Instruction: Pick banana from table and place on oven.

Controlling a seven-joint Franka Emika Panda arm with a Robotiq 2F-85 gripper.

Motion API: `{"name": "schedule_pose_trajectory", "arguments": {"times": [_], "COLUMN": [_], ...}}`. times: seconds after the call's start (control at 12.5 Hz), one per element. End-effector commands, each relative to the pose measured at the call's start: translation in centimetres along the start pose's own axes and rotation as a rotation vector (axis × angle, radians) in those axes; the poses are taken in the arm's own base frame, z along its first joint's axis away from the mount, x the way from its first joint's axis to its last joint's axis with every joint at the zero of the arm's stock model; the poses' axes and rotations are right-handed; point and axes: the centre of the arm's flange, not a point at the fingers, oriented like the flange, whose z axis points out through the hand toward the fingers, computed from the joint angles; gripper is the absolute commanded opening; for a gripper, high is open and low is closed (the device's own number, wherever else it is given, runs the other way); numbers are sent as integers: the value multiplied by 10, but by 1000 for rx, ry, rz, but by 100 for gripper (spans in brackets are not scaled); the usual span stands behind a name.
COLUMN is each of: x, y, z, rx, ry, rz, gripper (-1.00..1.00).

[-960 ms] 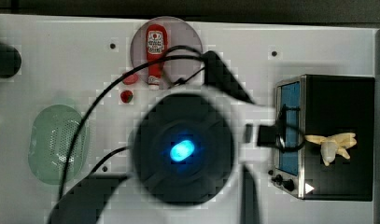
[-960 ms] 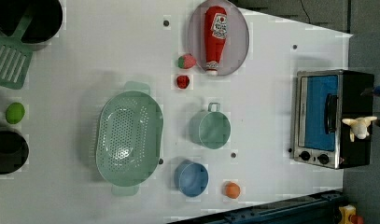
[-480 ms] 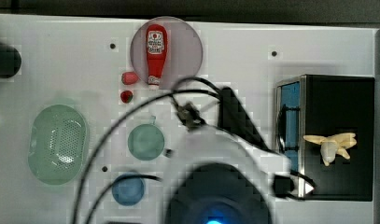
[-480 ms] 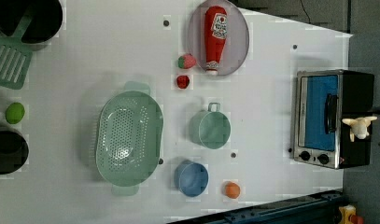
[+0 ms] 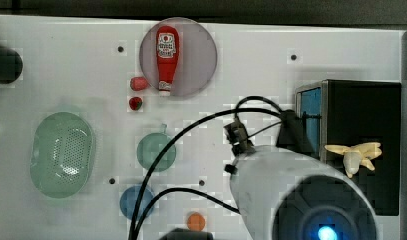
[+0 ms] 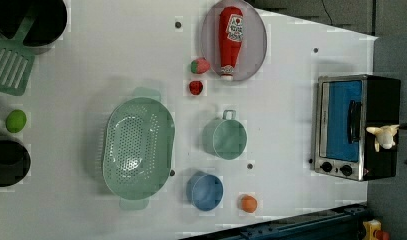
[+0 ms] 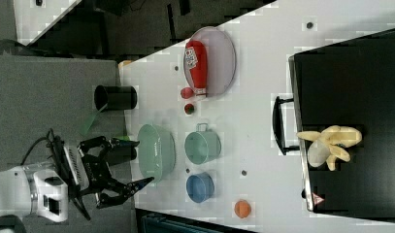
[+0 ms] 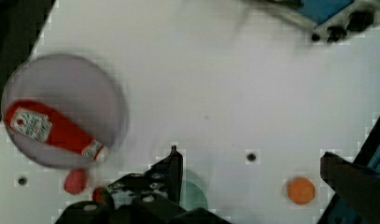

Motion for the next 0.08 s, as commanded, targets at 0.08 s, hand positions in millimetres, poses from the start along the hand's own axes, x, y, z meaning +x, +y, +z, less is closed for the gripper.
{"name": "schedule_pose_trajectory", "arguments": {"times": [0.08], "x": [-19], "y": [-14], "z": [-10], "rx": [2], "ry": [43], "rz": [-74], "gripper": [100]}}
